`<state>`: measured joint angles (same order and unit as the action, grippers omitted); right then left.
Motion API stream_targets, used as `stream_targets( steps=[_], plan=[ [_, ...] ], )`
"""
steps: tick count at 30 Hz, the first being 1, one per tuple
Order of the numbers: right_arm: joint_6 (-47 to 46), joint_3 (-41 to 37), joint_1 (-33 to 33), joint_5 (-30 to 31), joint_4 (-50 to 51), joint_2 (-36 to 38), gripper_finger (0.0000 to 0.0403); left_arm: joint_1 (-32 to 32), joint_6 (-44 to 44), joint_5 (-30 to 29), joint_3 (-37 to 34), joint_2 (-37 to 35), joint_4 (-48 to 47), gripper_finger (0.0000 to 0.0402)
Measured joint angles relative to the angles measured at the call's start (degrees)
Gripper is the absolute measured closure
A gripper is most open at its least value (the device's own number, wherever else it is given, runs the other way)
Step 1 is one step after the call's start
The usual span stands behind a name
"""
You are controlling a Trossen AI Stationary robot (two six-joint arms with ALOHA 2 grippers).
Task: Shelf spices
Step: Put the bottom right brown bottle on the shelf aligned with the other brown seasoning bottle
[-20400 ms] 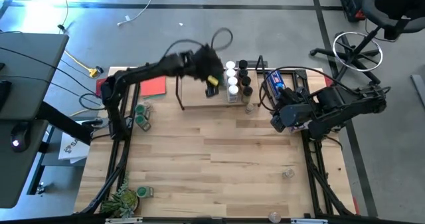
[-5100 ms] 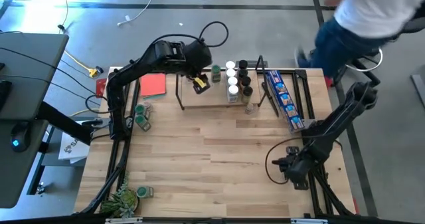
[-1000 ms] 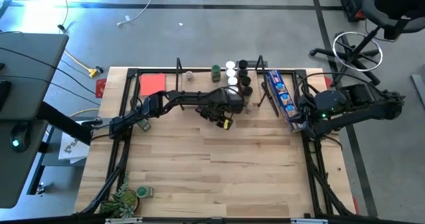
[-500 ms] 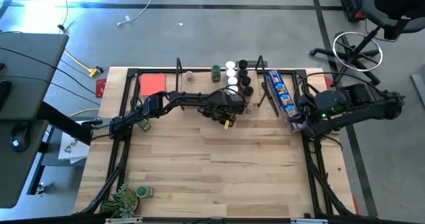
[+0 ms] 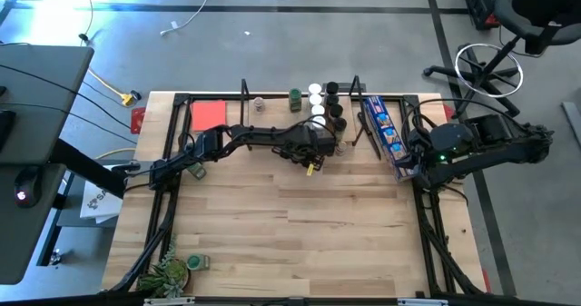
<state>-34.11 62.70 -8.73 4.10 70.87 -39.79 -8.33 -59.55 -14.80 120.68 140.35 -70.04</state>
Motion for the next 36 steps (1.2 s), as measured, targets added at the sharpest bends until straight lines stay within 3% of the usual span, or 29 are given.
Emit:
stream_targets(
  steps=[10, 19, 23, 28, 36],
  plan=[
    [-0.02, 0.0, 0.0, 0.02, -0.06, 0.0, 0.0402, 1.39, 1.16, -0.93, 0.0, 0.0, -1.58, 0.0244],
    [0.24, 0.0, 0.0, 0.07, -1.73, 0.02, 0.0402, 5.59, 3.66, 2.14, 0.06, -0.81, -5.28, 0.025],
    [0.98, 0.0, 0.0, 0.45, -2.18, 0.0, 0.0402, 8.49, 8.12, 8.69, 1.04, -3.44, -7.11, 0.0252],
    [1.43, 0.0, 0.0, 2.06, -2.31, -0.04, 0.0402, 11.01, 14.91, 23.72, 1.28, -7.24, -10.36, 0.0252],
    [3.06, 0.02, 0.0, 2.32, -4.49, -0.46, 0.0402, 8.58, 27.07, 40.27, -4.84, -7.13, -13.76, 0.0253]
  ],
)
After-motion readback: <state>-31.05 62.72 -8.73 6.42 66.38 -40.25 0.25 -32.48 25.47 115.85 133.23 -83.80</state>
